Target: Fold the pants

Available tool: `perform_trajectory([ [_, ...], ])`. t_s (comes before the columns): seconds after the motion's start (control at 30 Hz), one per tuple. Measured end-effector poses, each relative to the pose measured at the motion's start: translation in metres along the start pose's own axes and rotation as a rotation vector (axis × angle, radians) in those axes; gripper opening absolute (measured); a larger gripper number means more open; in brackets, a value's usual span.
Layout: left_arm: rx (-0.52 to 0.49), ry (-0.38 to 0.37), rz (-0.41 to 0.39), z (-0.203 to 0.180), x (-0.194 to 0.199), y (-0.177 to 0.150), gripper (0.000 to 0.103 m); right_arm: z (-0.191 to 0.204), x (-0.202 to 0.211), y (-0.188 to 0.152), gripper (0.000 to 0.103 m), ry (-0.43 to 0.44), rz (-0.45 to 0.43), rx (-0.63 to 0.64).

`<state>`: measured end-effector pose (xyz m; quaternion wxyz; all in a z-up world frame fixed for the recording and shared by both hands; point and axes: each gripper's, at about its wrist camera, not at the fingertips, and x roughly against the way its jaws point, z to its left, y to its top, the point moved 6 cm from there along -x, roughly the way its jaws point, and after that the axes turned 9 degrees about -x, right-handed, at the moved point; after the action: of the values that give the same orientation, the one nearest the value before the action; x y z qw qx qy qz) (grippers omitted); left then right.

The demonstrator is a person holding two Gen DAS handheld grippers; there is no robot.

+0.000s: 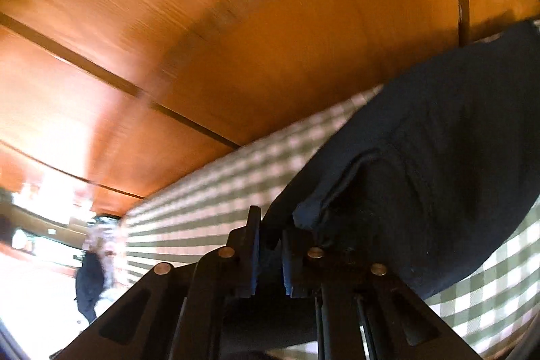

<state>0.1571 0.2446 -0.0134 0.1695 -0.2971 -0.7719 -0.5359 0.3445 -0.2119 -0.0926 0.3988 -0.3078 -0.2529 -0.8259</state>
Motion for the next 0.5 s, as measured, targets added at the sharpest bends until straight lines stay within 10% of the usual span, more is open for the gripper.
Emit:
perform_trajectory([
  [0.23, 0.032, 0.023, -0.042, 0.02, 0.002, 0.035, 0.005, 0.019, 0.085, -0.05, 0.011, 0.188, -0.069, 0.132],
  [0.5, 0.034, 0.024, -0.028, 0.019, 0.048, -0.025, 0.006, -0.014, 0.141, -0.173, 0.011, 0.268, -0.03, 0.221],
])
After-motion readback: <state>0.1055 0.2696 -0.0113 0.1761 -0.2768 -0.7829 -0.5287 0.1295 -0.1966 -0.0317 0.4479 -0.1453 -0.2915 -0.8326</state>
